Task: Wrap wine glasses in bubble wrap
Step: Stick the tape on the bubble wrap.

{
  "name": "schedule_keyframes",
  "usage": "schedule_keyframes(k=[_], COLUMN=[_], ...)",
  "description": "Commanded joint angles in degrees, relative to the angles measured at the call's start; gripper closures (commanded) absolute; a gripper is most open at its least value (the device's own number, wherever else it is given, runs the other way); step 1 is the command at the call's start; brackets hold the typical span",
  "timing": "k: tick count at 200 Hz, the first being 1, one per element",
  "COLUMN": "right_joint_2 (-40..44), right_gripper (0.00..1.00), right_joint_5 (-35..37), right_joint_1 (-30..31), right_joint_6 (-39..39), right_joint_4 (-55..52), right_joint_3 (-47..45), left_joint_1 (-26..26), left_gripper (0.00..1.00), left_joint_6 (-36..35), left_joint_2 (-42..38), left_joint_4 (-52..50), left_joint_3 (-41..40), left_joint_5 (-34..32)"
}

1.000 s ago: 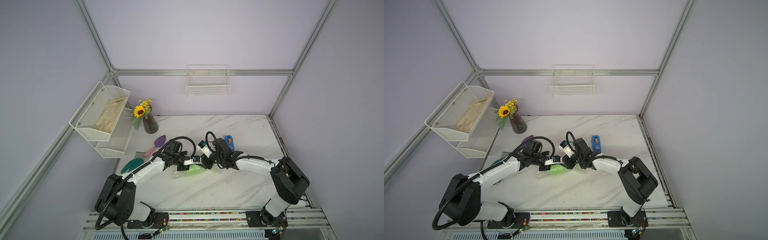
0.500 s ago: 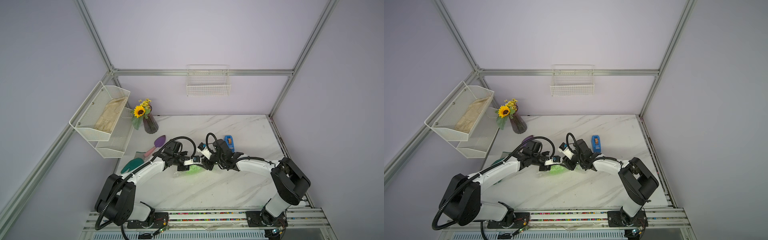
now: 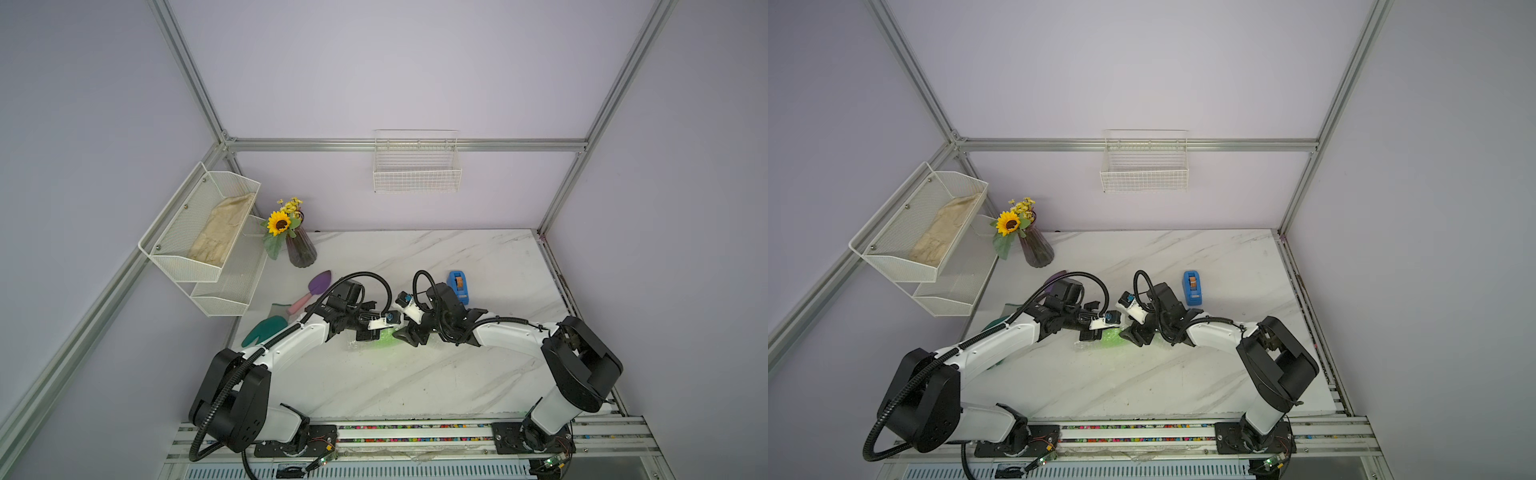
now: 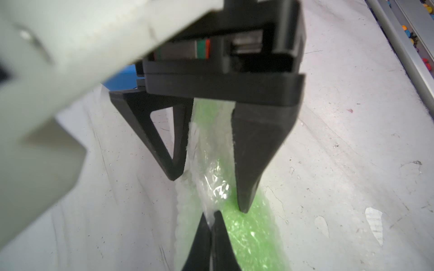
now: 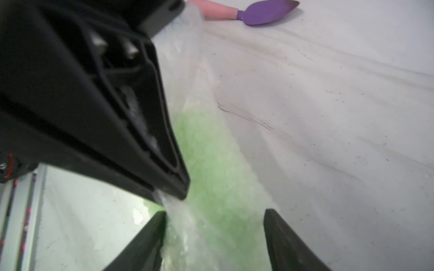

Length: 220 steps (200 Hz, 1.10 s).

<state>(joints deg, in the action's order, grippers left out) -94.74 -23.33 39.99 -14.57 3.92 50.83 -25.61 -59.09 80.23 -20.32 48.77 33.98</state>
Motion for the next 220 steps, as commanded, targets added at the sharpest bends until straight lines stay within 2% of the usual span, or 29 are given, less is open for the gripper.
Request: schedule_keyframes(k=[1,23,58,86,98,122,145,177,191,202,220], right_joint_2=[0.19,1.91,9.39,15.0,17.22,20.34,18.81,9.75,5.87,5.27,8.0], right_gripper=[0.39,0.41,0.3,0.29,0.29,0.31,0.33,0.32,0.32,0.32,0.29], right_joint_5=[5.7,2.64,-2.37,-2.05,0.54,3.06,-3.99,-16.82,-19.88,-17.99,-11.76], right_joint_1=[-0.04,0.03,0.0,-0.24,-0.79,-5.53,-11.97,-12.61,-12.33,-11.02,-6.81], right_joint_6=[-0.99,-2.42,-3.39,-1.44,1.31,8.67,12.37,6.55,-0.35,-3.08,-6.79], right_joint_4=[2.17,-0.75,-4.89,-9.8,-10.31,-11.81,-15.88,-28.1,-38.33,-41.34,-39.81], right_joint_3=[-0.71,0.13,0.36,1.27,1.38,2.74,7.42,19.05,24.83,26.36,23.26], left_joint_1=[-0.15,-0.15,-0.15,-0.16,-0.08,-0.18,-0.25,-3.0,-3.65,-3.65,-3.66], left_gripper=[1.0,1.0,1.0,1.0,1.0,1.0,1.0,1.0,1.0,1.0,1.0], left_joint_6=[0.3,0.2,-0.17,-1.02,-1.44,-3.05,-6.67,-14.18,-14.69,-15.3,-15.8], left_joint_2=[-2.27,-2.44,-2.44,-2.87,-3.21,-5.05,-7.13,-10.76,-12.15,-12.55,-10.65], left_joint_4=[1.73,1.6,1.26,0.72,0.43,0.21,0.29,0.15,0.01,-0.51,-6.58], left_joint_3=[-1.05,-1.02,-0.91,-0.96,-0.93,-1.13,-1.64,-2.0,-1.84,-1.8,1.67], left_joint_5=[2.06,2.05,1.62,0.77,0.23,-0.74,-0.58,-5.17,-5.66,-5.34,-5.02])
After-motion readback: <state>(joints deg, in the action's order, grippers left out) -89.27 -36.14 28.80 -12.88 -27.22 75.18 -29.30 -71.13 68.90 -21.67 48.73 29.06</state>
